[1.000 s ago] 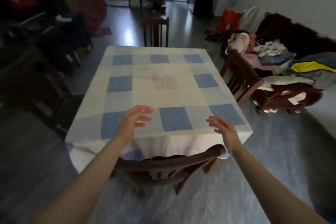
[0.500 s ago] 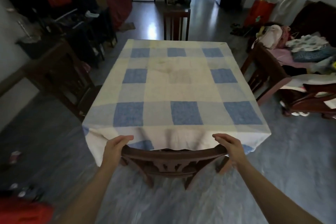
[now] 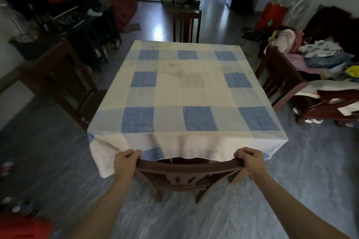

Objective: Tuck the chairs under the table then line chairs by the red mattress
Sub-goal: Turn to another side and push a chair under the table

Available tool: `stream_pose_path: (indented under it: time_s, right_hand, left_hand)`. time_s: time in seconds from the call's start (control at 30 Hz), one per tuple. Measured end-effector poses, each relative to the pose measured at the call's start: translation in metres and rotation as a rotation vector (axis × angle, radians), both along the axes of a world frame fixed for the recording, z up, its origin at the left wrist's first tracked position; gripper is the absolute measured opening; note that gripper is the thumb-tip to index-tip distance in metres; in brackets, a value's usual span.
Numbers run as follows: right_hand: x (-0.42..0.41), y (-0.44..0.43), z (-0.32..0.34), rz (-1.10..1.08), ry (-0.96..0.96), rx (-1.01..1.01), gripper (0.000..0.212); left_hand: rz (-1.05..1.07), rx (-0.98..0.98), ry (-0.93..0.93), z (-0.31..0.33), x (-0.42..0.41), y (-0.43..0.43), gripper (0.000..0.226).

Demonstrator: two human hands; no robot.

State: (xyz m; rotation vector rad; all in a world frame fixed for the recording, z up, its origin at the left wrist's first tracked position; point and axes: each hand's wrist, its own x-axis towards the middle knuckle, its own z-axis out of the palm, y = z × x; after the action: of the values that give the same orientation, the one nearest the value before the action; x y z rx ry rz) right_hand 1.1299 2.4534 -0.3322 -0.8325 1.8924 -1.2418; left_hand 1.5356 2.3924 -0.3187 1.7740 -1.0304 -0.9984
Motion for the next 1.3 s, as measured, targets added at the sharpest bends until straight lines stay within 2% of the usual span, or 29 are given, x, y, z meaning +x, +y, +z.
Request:
stream_pose_path:
  time_s: [0.23,0.4,0.57,0.7,0.87,0.97,1.1,1.2,1.3]
  right_hand:
    - [0.013,0.068,-0.002,-0.034,0.001,-0.025,0.031]
    - [0.024,0.132,0.004,-0.041,-0.039,-0.029,0.021]
    - [0.035,0.2,0.006,-0.026,-0.05,-0.024,0.031]
    - [0.04,0.241,0.006,-0.041,-0.117,0.002,0.026]
    - [0.052,0.277,0.006,-0.046,-0.089,0.001,0.029]
    - [0.058,0.292,0.007,-0.045,-0.067,0.004,0.027]
    - [0.065,0.307,0.009,-0.038,-0.061,0.004,0.022]
    - [0.069,0.308,0.015,-0.05,-0.083,0.015,0.03]
    - [0.069,0.309,0.023,0.015,-0.066,0.033,0.027]
  left_hand:
    - [0.021,-0.02,-0.023,0.0,0.01,0.058,0.025]
    - [0.058,-0.036,-0.007,0.0,0.016,0.122,0.025]
    - [0.098,-0.036,0.028,0.001,0.023,0.197,0.024]
    - [0.114,-0.021,-0.014,0.001,0.031,0.24,0.023]
    - [0.13,-0.012,0.043,-0.005,0.044,0.27,0.024]
    - [0.1,-0.007,0.061,-0.009,0.053,0.283,0.032]
    - [0.079,0.004,0.087,-0.01,0.06,0.293,0.024]
    - [-0.008,-0.018,0.102,-0.004,0.062,0.296,0.014]
    - [-0.134,-0.016,0.06,0.001,0.066,0.292,0.019]
